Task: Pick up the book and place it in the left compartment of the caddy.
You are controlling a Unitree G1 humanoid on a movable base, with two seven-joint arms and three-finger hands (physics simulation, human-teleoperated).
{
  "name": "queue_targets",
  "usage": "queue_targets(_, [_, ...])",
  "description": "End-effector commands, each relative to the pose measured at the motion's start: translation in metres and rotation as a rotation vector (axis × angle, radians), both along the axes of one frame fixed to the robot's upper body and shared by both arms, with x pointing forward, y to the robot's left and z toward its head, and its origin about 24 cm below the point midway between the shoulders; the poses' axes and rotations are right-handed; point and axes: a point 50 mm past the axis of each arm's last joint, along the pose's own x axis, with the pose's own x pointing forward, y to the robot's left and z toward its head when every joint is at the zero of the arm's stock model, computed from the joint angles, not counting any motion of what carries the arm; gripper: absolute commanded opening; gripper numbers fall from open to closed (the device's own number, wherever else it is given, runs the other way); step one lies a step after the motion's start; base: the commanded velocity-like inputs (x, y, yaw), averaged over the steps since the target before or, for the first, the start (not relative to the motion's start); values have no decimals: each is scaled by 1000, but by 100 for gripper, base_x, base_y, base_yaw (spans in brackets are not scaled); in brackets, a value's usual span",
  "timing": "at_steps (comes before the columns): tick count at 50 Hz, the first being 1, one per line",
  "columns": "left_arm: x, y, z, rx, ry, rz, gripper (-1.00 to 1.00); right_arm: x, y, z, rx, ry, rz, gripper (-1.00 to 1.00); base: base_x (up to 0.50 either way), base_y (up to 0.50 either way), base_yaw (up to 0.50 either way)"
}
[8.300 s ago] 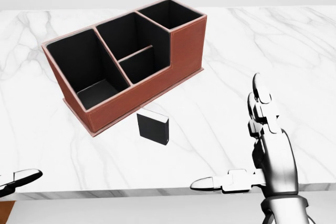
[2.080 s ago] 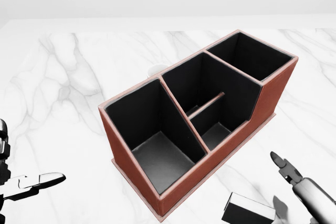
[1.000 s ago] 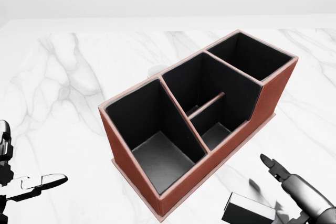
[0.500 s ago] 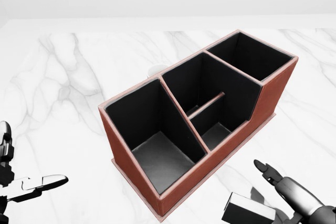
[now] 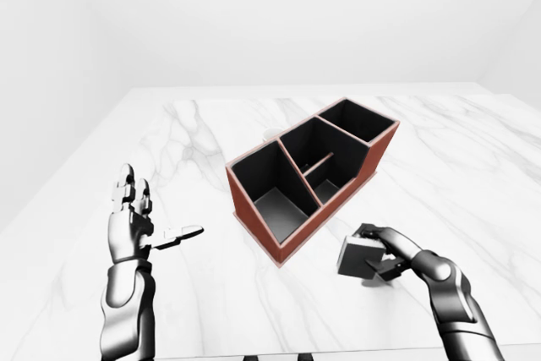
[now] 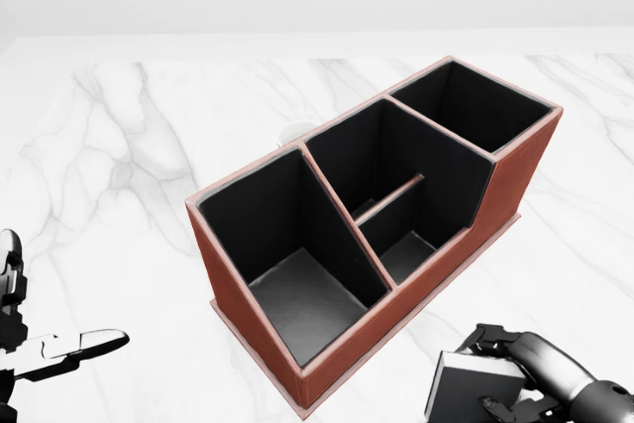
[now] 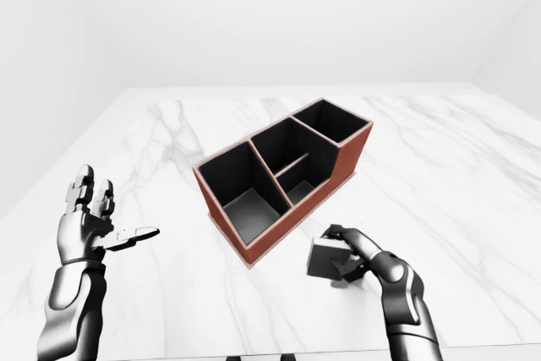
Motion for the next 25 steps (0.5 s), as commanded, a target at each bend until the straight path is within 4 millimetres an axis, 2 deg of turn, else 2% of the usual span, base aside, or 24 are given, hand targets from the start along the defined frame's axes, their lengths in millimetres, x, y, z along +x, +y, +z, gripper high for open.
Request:
queue_targets(1, [0,1,1,-2,-3,0,100,3,2,0,13,-2,7,-100,0,0,0])
queue_targets(16, [-1,-1,3,-4,-8,-5,100,7,7,11,-11,-48,33,-100,0,0,0])
queue_targets(25, [-2,-4,7,-4,-13,-11,100,10,11,57,-148,-238,77,-100,0,0,0])
